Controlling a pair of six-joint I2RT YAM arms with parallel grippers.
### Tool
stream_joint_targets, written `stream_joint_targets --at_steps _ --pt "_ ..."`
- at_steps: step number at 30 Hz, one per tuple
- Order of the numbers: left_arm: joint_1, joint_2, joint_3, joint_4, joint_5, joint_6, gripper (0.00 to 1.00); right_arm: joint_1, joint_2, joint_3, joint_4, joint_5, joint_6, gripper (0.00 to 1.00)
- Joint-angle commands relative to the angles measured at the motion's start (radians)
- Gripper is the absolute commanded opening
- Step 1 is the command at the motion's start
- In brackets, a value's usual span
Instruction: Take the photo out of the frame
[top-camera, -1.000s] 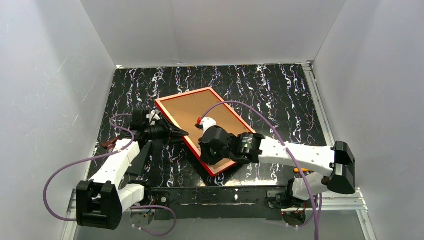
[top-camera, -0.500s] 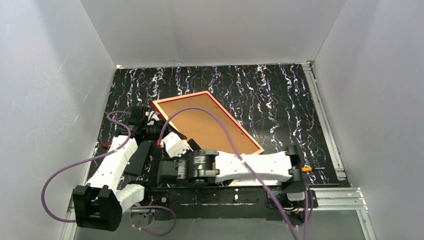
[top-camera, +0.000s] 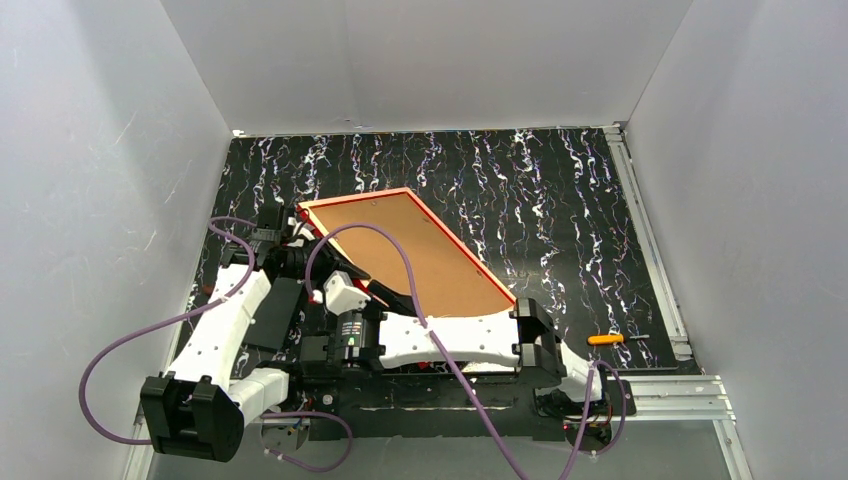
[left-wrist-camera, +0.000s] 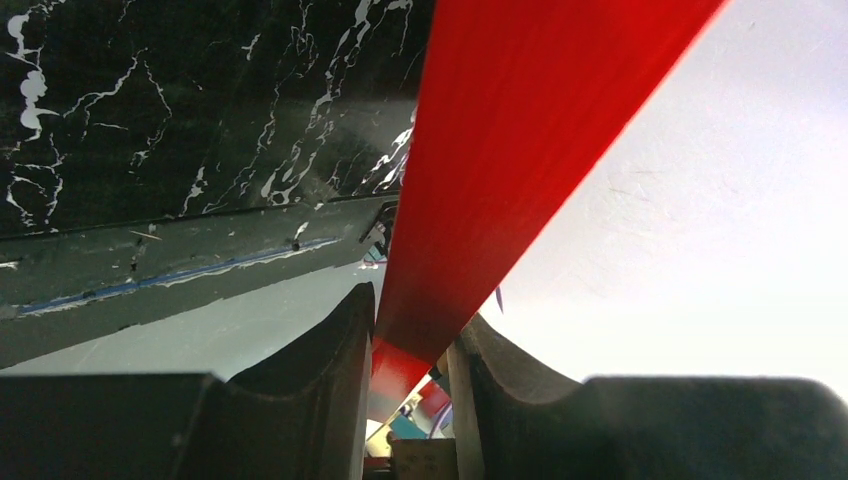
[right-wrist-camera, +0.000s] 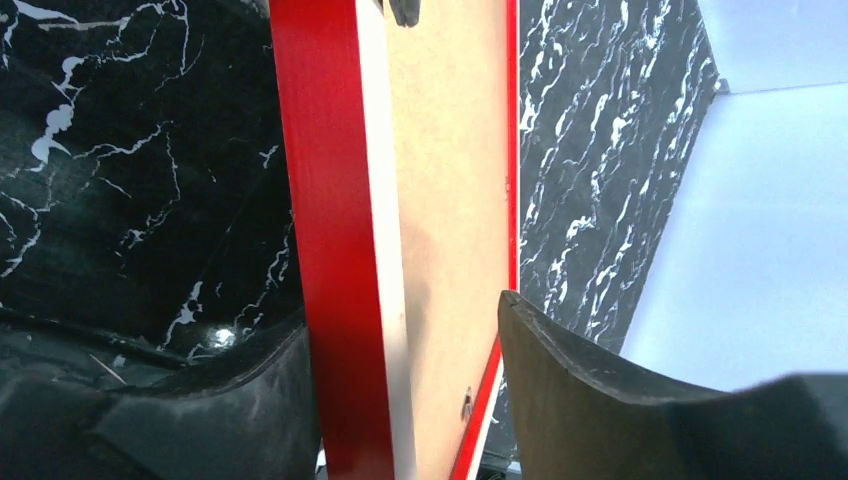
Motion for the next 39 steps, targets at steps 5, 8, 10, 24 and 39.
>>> stream_joint_targets --at_steps 5,8,10,24,39 --pt "-0.003 0.016 0.042 -0.238 0.019 -0.063 0.0 -0.027 -0.004 0.019 -0.073 0.074 0.027 0.47" --pt "-0.008 0.013 0.056 -0.251 -0.003 -0.064 0.0 -0.031 -0.005 0.021 -0.073 0.078 0.024 0.27" --pt "-0.008 0.011 0.066 -0.258 -0.012 -0.062 0.0 -0.032 -0.007 0.026 -0.073 0.082 0.021 0.14" --pt "-0.007 -0.003 0.358 -0.449 -0.18 0.132 0.98 -0.033 -0.168 -0.032 0.012 0.074 -0.043 0.01" --pt "-0.007 -0.109 0.691 -0.634 -0.578 0.318 0.98 -0.154 -0.543 -0.176 0.437 -0.266 -0.155 0.01"
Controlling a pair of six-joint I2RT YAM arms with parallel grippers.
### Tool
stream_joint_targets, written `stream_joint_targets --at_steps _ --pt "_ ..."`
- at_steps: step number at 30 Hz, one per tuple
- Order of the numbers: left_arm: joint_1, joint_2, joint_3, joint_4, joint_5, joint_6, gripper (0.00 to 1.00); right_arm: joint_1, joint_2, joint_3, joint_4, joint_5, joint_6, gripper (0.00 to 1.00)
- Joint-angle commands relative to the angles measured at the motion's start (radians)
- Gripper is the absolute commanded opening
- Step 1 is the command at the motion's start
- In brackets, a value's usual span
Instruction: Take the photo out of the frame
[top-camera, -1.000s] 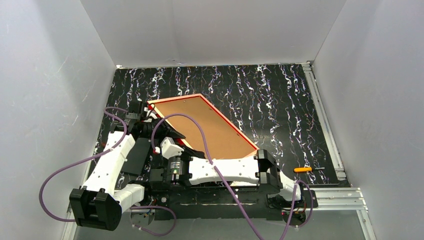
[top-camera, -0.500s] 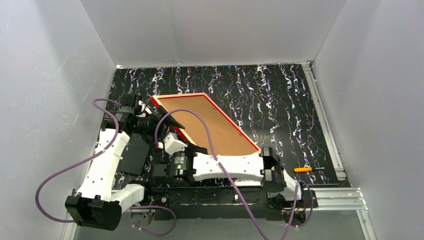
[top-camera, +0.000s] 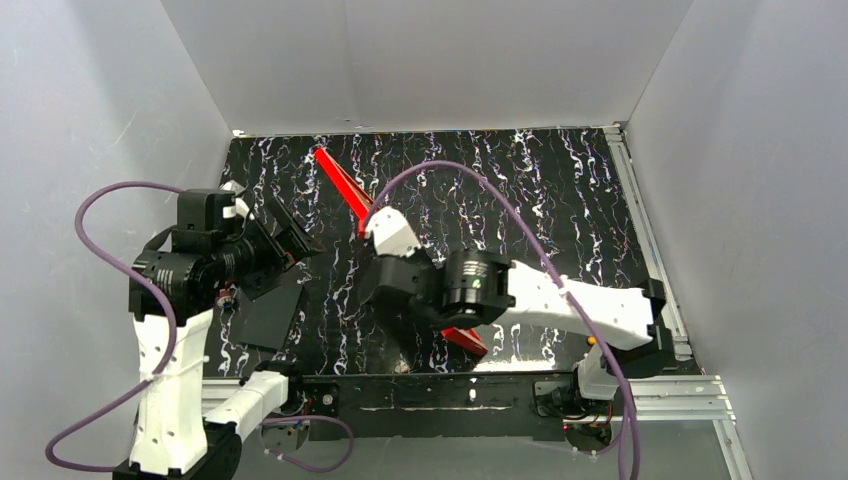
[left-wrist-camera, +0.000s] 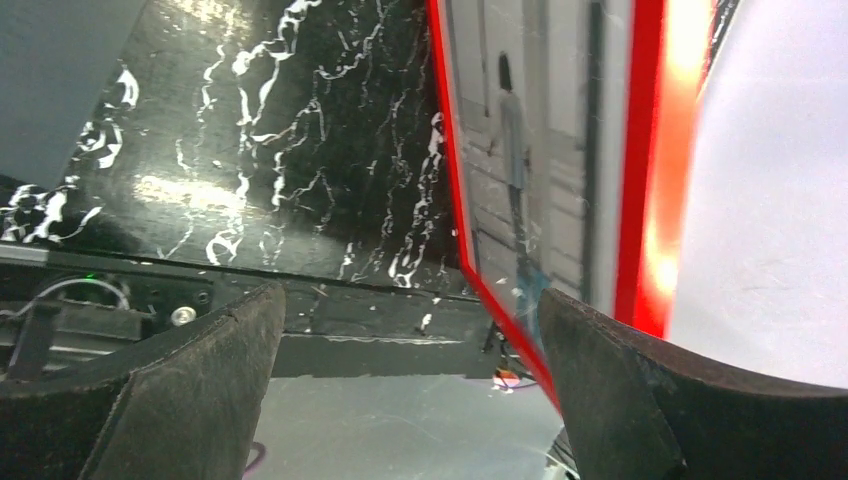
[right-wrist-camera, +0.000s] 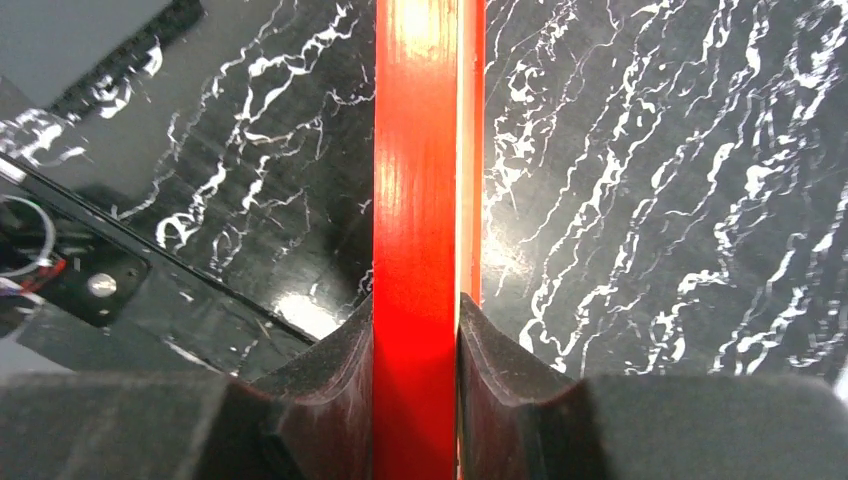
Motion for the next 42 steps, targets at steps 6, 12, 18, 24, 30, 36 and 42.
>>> stream_joint_targets --at_steps 6,12,18,24,30,36,42 --pt "0.005 -0.04 -0.065 -0.112 -0.043 0.08 0.98 -0.245 -0.37 -0.415 0.466 -0.276 0.039 0.01" --pt "0.005 -0.055 -0.111 -0.113 -0.026 0.09 0.98 -0.427 -0.549 -0.674 0.617 -0.456 0.098 0.01" --pt "0.005 -0.065 -0.121 -0.101 -0.004 0.076 0.98 -0.572 -0.638 -0.805 0.702 -0.611 0.126 0.01" --pt "0.005 -0.074 -0.127 -0.099 0.009 0.07 0.98 -0.723 -0.684 -0.912 0.784 -0.757 0.162 0.01" --pt "0.005 -0.077 -0.143 -0.096 0.021 0.067 0.98 -0.779 -0.61 -0.878 0.741 -0.791 0.15 0.01" --pt "0.005 -0.085 -0.151 -0.097 0.023 0.065 0.98 -0.821 -0.549 -0.907 0.797 -0.861 0.168 0.01" --pt "0.005 -0.09 -0.145 -0.109 0.03 0.076 0.98 -0.839 -0.468 -1.0 1.025 -0.968 0.229 0.01"
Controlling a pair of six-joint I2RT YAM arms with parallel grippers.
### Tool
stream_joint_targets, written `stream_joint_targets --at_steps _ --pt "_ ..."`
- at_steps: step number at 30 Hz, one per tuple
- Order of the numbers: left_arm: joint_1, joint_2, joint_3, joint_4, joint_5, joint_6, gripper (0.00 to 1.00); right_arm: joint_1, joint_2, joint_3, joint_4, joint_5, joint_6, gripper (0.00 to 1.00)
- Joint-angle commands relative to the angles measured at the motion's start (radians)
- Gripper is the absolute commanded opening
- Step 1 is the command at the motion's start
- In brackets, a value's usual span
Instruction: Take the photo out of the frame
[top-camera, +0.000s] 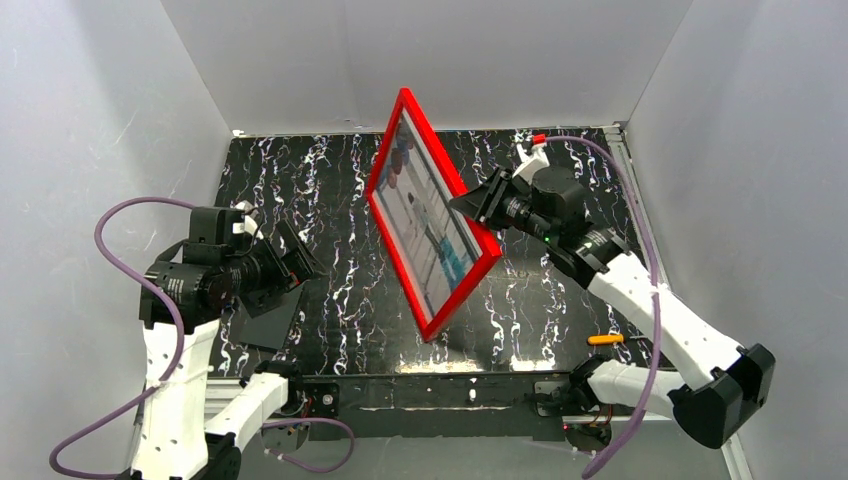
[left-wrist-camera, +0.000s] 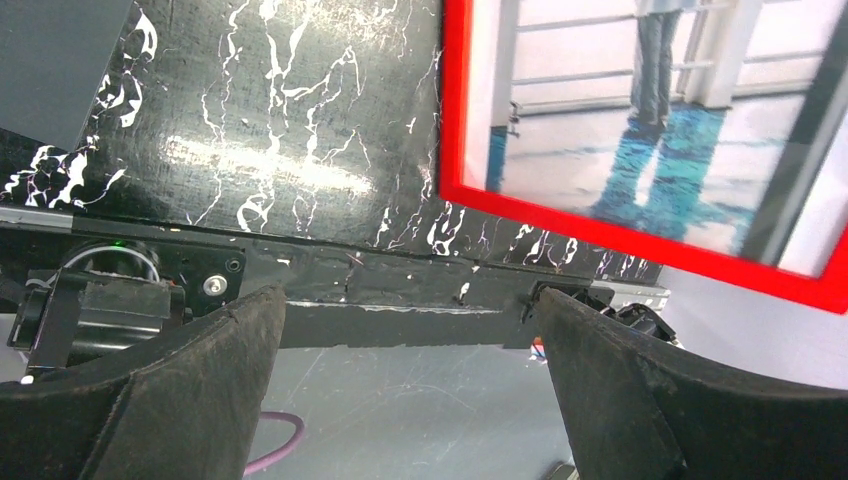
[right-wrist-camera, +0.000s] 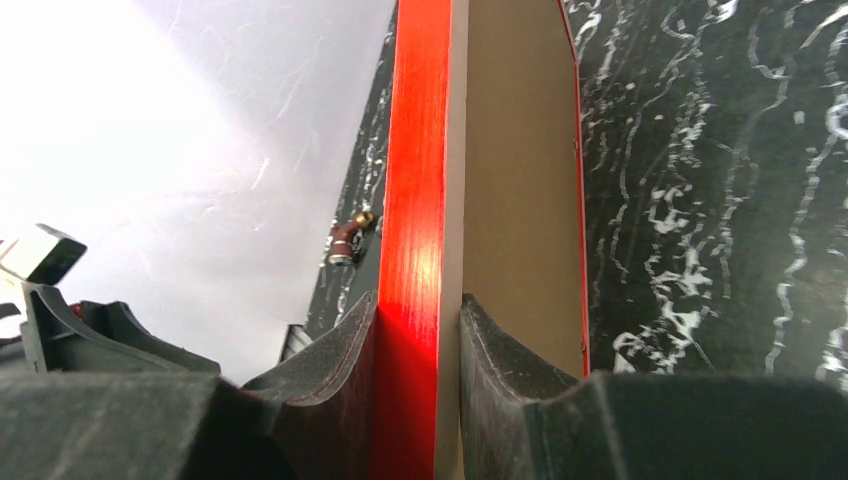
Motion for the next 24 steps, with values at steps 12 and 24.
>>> stream_joint_targets --at_steps 12,24 --pt "0.005 -0.023 -0.032 -0.087 0.043 0.036 0.98 0.023 0.364 -0.29 0.508 0.022 0.182 0.01" --pt "0.005 -0.039 -0.112 -0.054 0.06 0.023 0.98 0.024 0.413 -0.215 0.443 -0.093 0.118 0.01"
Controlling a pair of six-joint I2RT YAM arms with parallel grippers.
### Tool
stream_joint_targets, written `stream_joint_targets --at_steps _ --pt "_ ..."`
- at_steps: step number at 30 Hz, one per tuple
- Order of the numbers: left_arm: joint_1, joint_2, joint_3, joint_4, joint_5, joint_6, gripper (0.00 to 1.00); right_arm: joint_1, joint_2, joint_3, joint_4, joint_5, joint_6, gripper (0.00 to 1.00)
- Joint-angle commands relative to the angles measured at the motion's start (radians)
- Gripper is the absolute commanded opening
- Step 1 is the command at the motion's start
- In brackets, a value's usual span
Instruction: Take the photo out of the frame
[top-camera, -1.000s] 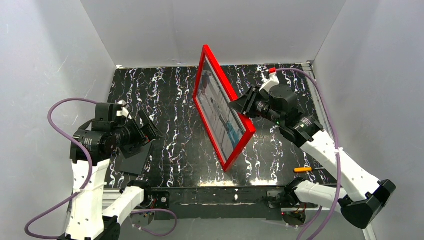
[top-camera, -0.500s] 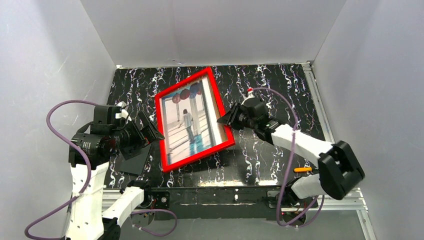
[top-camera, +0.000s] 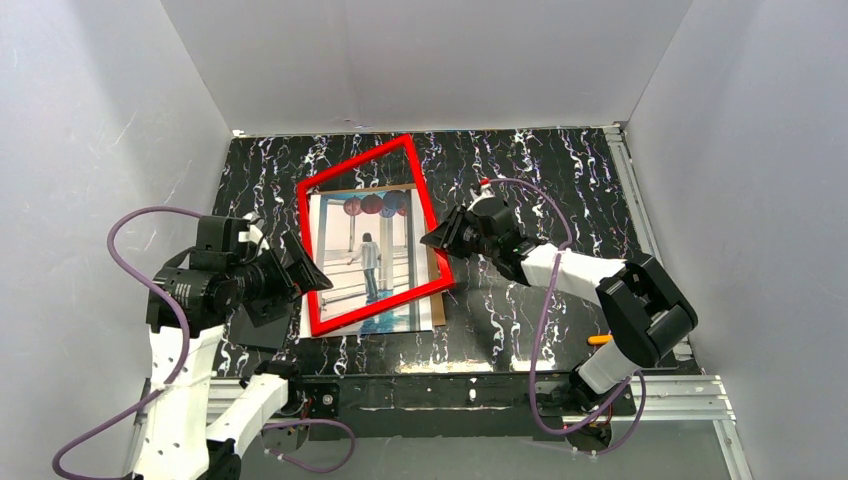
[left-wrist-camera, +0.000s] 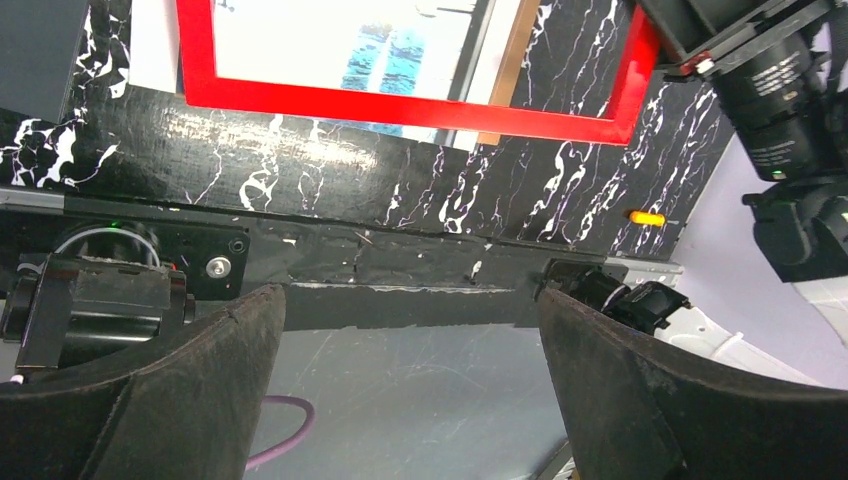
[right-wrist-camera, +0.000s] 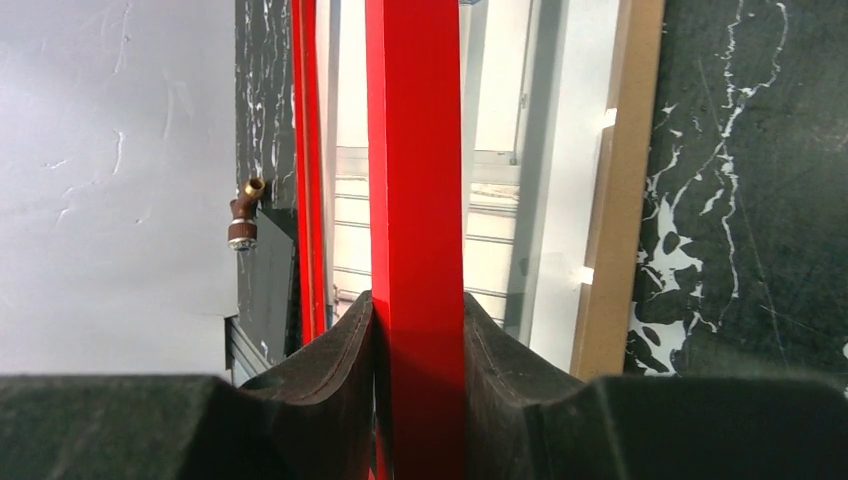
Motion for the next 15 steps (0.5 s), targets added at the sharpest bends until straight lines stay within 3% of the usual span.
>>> stream_joint_targets --at_steps 1,5,15 --pt "0.005 0.002 -0.043 -0.047 0.021 0.004 0.98 -0.004 -0.049 0.092 -0.133 -0.063 -0.012 0.01" --pt "0.005 0.001 -0.057 -0.036 0.016 -0.002 0.98 -0.029 -0.092 0.155 -0.166 -0.133 0.074 0.01" --pt "0.005 -0.019 0.013 -0.038 -0.032 -0.006 0.98 -0.192 -0.232 0.102 0.045 -0.298 0.301 0.01"
